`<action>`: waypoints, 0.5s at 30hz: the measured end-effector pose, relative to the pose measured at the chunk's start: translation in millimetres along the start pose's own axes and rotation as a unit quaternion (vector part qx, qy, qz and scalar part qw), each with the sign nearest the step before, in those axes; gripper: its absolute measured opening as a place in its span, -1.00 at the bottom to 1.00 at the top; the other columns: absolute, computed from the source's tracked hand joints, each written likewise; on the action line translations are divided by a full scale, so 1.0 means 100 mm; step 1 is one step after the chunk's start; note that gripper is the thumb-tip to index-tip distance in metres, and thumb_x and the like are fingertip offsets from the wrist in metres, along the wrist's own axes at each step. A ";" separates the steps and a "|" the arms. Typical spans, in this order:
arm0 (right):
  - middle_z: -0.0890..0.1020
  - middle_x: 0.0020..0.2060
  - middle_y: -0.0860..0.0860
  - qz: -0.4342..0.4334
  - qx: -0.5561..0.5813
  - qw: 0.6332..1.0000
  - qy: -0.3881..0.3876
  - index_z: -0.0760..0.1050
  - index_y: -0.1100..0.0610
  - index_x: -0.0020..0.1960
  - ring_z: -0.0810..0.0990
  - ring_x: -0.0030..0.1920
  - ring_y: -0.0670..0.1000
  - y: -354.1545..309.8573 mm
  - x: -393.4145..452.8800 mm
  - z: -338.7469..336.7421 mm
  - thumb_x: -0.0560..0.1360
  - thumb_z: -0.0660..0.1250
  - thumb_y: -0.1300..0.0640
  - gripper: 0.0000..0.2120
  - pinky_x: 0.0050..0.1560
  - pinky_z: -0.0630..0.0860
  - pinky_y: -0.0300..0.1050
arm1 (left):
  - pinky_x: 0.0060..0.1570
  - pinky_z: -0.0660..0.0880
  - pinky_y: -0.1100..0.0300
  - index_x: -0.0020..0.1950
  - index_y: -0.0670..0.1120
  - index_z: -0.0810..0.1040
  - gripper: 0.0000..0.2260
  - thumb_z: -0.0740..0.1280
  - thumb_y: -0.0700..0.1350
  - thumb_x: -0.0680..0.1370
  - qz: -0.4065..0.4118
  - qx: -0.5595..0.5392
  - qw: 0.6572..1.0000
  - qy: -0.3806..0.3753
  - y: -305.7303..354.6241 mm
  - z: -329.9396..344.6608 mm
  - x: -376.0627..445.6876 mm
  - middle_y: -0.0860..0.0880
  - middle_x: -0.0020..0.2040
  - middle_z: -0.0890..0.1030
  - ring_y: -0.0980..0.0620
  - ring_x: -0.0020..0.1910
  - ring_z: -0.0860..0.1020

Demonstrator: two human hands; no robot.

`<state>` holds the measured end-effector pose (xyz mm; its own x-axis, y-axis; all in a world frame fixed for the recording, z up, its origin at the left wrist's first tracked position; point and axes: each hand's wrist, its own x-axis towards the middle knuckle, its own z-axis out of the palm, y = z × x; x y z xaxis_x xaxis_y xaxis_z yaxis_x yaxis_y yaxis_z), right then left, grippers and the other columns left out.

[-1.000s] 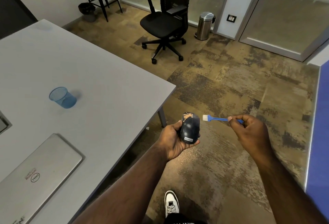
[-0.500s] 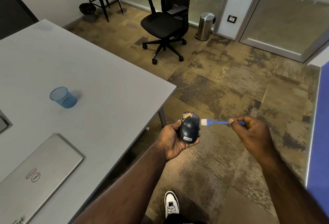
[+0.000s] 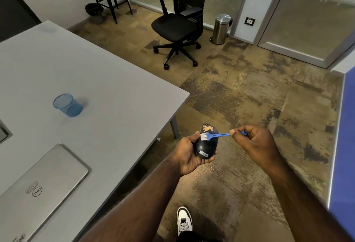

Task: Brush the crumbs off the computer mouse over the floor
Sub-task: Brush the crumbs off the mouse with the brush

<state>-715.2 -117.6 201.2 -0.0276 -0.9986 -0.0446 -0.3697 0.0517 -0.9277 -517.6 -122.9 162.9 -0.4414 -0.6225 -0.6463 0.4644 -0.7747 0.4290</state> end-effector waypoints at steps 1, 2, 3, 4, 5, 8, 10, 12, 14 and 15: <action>0.44 -0.60 -0.15 -0.001 -0.008 1.000 -0.001 0.63 0.08 -0.24 0.28 -0.60 -0.19 0.00 0.00 0.02 0.51 0.43 0.16 -0.86 -0.59 0.21 -0.31 | -0.19 0.54 0.06 0.28 -0.16 0.48 -0.62 0.03 0.00 0.65 0.001 0.005 1.000 -0.003 0.00 0.01 0.00 -0.25 0.13 0.53 -0.16 -0.12 0.58; 0.44 -0.61 -0.16 0.001 -0.021 1.000 0.007 0.63 0.07 -0.23 0.28 -0.61 -0.19 0.00 0.02 0.04 0.50 0.43 0.14 -0.86 -0.60 0.20 -0.32 | -0.20 0.54 0.06 0.25 -0.16 0.49 -0.64 0.03 -0.01 0.65 -0.001 0.009 1.000 -0.003 -0.01 0.02 0.00 -0.24 0.10 0.54 -0.15 -0.13 0.58; 0.45 -0.62 -0.16 0.007 -0.036 0.999 0.023 0.64 0.07 -0.22 0.29 -0.62 -0.18 0.01 0.05 0.04 0.50 0.43 0.12 -0.87 -0.61 0.20 -0.33 | -0.20 0.53 0.05 0.21 -0.15 0.51 -0.64 0.03 0.00 0.65 -0.003 0.011 1.000 -0.002 -0.02 0.03 0.00 -0.23 0.06 0.56 -0.16 -0.14 0.58; 0.45 -0.64 -0.16 0.014 -0.051 0.998 0.044 0.64 0.06 -0.21 0.29 -0.64 -0.18 0.02 0.08 0.04 0.50 0.43 0.10 -0.88 -0.62 0.20 -0.33 | -0.19 0.52 0.04 0.19 -0.14 0.51 -0.64 0.02 0.01 0.66 -0.007 0.011 1.000 0.000 -0.02 0.04 -0.01 -0.22 0.04 0.57 -0.16 -0.14 0.58; 0.46 -0.64 -0.15 0.023 -0.068 0.995 0.065 0.65 0.07 -0.18 0.31 -0.65 -0.18 0.04 0.12 0.03 0.50 0.42 0.08 -0.88 -0.64 0.20 -0.32 | -0.18 0.51 0.03 0.17 -0.15 0.51 -0.64 0.01 0.03 0.66 -0.012 0.011 1.000 -0.001 -0.02 0.04 -0.01 -0.22 0.02 0.57 -0.16 -0.14 0.58; 0.48 -0.59 -0.09 0.052 -0.147 0.980 0.123 0.67 0.12 -0.12 0.35 -0.60 -0.15 0.10 0.22 -0.02 0.52 0.40 0.03 -0.83 -0.59 0.27 -0.26 | -0.18 0.51 0.05 0.16 -0.16 0.50 -0.62 0.00 0.03 0.66 -0.024 0.018 1.000 -0.006 -0.03 0.04 -0.02 -0.23 0.02 0.57 -0.16 -0.13 0.58; 0.48 -0.56 -0.05 0.061 -0.153 0.975 0.147 0.67 0.14 -0.11 0.35 -0.58 -0.08 0.13 0.25 -0.06 0.52 0.39 0.02 -0.81 -0.55 0.28 -0.24 | -0.18 0.52 0.05 0.16 -0.16 0.49 -0.62 0.00 0.03 0.66 -0.027 0.020 0.999 -0.005 -0.03 0.04 -0.03 -0.22 0.03 0.57 -0.16 -0.12 0.58; 0.46 -0.60 -0.09 0.061 -0.106 0.982 0.146 0.66 0.11 -0.16 0.32 -0.61 -0.12 0.14 0.24 -0.08 0.49 0.40 0.01 -0.82 -0.60 0.27 -0.21 | -0.18 0.52 0.05 0.16 -0.15 0.49 -0.63 0.00 0.03 0.66 -0.026 0.019 0.999 -0.002 -0.03 0.04 -0.04 -0.22 0.02 0.57 -0.16 -0.12 0.58; 0.44 -0.64 -0.12 0.057 -0.055 0.991 0.104 0.65 0.08 -0.22 0.31 -0.62 -0.12 0.13 0.20 -0.06 0.47 0.42 0.01 -0.83 -0.62 0.28 -0.19 | -0.16 0.51 0.04 0.17 -0.14 0.49 -0.64 -0.01 0.03 0.66 -0.021 0.017 1.000 0.002 -0.01 0.03 -0.04 -0.22 0.03 0.56 -0.16 -0.12 0.57; 0.44 -0.64 -0.12 0.054 -0.045 0.995 0.076 0.64 0.06 -0.24 0.32 -0.62 -0.12 0.12 0.17 -0.03 0.46 0.42 0.01 -0.84 -0.62 0.29 -0.19 | -0.16 0.50 0.04 0.19 -0.13 0.49 -0.64 -0.01 0.03 0.67 -0.019 0.017 1.000 0.003 -0.01 0.02 -0.04 -0.22 0.04 0.56 -0.16 -0.12 0.57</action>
<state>-722.8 -134.4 190.7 -0.2092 -0.9746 -0.0802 -0.4392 0.1669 -0.8828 -518.4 -120.2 166.3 -0.4534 -0.5924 -0.6659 0.4212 -0.8009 0.4257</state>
